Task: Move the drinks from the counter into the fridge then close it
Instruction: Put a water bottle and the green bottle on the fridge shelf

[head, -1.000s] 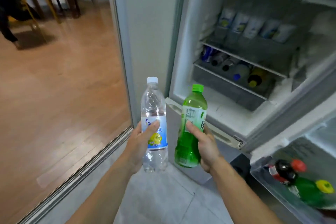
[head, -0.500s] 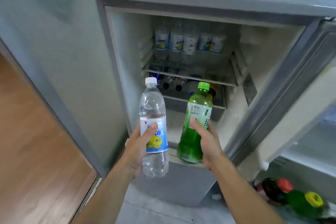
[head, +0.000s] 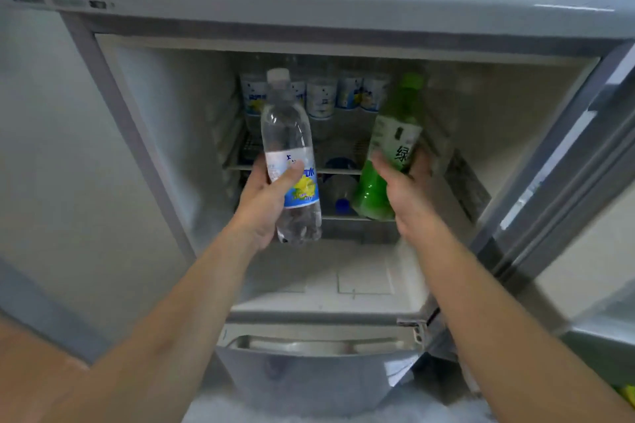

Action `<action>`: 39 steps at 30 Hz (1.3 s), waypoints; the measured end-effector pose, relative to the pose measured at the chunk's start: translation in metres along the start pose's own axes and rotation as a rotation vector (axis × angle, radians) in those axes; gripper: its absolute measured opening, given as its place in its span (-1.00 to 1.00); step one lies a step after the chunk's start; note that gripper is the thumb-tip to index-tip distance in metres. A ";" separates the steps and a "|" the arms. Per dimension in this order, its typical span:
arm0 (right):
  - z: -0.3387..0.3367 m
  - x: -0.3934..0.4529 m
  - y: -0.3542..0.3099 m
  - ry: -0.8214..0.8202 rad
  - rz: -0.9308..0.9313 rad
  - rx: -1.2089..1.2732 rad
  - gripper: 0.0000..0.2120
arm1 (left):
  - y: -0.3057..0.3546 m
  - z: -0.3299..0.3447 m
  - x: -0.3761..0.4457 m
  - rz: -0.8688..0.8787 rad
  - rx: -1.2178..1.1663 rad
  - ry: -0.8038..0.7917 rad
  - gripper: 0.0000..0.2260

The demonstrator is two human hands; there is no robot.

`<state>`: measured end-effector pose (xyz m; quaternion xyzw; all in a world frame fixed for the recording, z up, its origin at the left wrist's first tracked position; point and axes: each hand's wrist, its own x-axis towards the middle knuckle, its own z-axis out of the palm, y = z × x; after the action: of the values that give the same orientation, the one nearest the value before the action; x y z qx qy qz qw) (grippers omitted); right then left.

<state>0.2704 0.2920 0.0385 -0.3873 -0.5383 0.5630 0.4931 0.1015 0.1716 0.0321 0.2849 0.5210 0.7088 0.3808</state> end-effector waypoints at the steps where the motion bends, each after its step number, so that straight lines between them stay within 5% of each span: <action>1: 0.004 0.013 -0.004 0.022 -0.048 -0.023 -0.52 | 0.005 0.001 0.014 0.017 0.024 0.002 -0.67; 6: 0.020 0.075 -0.001 0.126 -0.214 -0.098 -0.59 | 0.018 0.008 0.070 0.145 0.128 -0.042 -0.59; 11: 0.018 0.121 0.016 0.183 -0.204 -0.196 -0.40 | 0.012 0.018 0.099 0.252 0.183 -0.021 -0.52; 16: 0.017 0.153 0.027 0.247 -0.279 -0.326 -0.42 | 0.005 0.021 0.112 0.365 0.246 -0.043 -0.54; 27: 0.026 0.204 0.016 0.367 -0.182 -0.720 -0.51 | -0.005 0.028 0.124 0.442 0.301 -0.094 -0.39; 39: 0.033 0.213 0.019 0.487 -0.089 -0.851 -0.59 | -0.013 0.020 0.132 0.446 0.304 -0.124 -0.36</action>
<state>0.1905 0.4935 0.0434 -0.6513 -0.6058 0.1645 0.4263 0.0485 0.2950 0.0266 0.4891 0.5215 0.6701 0.1994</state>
